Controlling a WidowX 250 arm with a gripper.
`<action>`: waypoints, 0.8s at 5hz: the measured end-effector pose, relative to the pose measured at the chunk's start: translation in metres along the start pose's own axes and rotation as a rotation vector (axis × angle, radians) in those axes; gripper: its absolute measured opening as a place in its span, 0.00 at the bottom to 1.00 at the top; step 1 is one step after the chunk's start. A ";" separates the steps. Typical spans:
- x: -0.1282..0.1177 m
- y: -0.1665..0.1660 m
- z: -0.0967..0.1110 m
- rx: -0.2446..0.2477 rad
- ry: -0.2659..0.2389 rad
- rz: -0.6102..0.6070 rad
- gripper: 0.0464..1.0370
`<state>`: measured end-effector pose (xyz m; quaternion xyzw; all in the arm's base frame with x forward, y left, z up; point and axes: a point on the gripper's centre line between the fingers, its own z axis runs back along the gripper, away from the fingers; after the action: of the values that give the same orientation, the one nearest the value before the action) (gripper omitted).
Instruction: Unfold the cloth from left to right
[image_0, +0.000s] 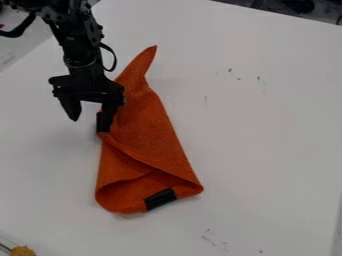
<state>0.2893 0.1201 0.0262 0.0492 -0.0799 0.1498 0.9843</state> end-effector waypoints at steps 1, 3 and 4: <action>0.003 -0.003 0.000 -0.021 -0.018 0.000 0.97; -0.004 -0.003 -0.019 -0.051 0.024 -0.002 0.96; -0.003 -0.003 -0.020 -0.066 0.013 -0.002 0.91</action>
<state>0.2907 0.1187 0.0055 0.0158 -0.0782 0.1464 0.9860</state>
